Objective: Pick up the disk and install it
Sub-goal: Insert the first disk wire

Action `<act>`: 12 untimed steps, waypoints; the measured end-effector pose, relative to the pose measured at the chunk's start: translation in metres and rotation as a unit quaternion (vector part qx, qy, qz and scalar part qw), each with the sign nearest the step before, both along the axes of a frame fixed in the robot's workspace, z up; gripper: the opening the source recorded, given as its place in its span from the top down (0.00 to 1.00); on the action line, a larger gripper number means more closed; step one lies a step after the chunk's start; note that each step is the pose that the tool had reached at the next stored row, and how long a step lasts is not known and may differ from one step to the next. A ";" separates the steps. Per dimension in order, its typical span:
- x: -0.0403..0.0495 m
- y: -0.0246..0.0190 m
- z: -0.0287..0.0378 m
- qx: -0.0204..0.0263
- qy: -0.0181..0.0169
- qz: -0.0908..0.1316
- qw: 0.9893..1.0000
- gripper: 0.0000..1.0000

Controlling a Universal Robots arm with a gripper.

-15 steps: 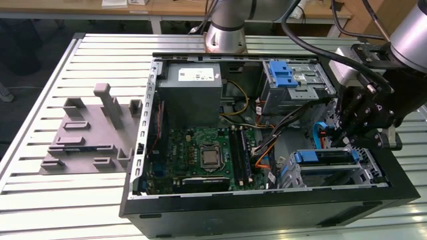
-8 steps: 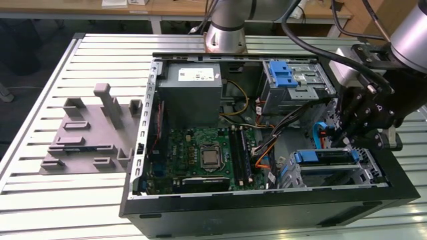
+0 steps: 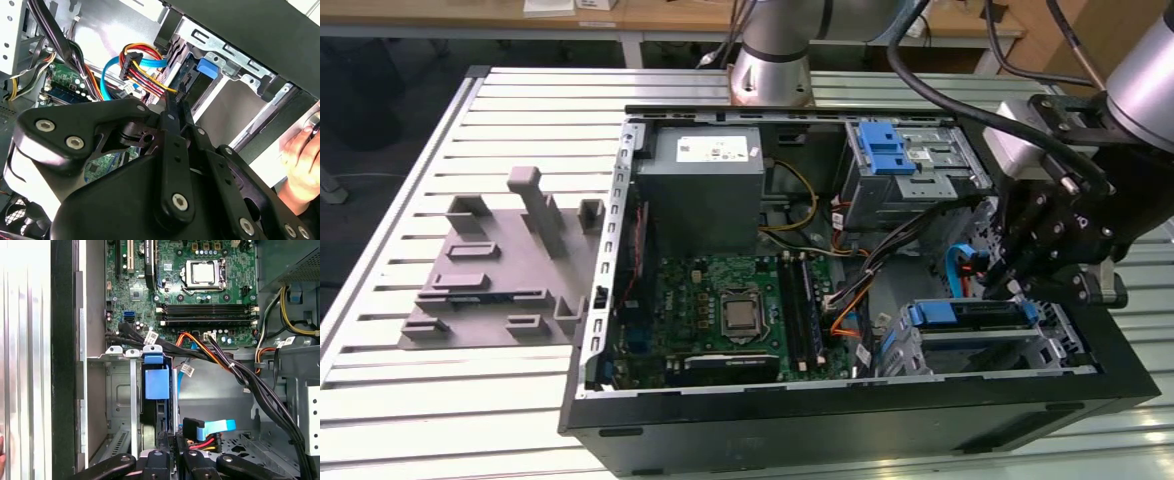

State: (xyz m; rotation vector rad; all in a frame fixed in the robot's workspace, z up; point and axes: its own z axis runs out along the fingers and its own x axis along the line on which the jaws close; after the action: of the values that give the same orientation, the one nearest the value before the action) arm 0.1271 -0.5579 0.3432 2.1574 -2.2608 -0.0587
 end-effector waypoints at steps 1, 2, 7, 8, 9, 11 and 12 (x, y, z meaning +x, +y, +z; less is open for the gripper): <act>0.0013 0.0000 -0.0002 0.000 0.001 0.000 1.000 0.82; 0.0025 0.0000 -0.0002 0.000 0.003 0.000 1.000 0.82; 0.0037 -0.0006 -0.0005 0.000 0.006 -0.001 1.000 0.82; 0.0037 -0.0006 -0.0005 0.000 0.006 -0.001 1.000 0.82; 0.0037 -0.0007 -0.0005 0.000 0.006 -0.001 1.000 0.82; 0.0038 -0.0007 -0.0006 0.000 0.006 -0.001 1.000 0.82; 0.0038 -0.0007 -0.0006 0.000 0.006 -0.001 1.000 0.82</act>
State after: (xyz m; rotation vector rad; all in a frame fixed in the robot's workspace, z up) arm 0.1309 -0.5586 0.3426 2.1498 -2.2558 -0.0701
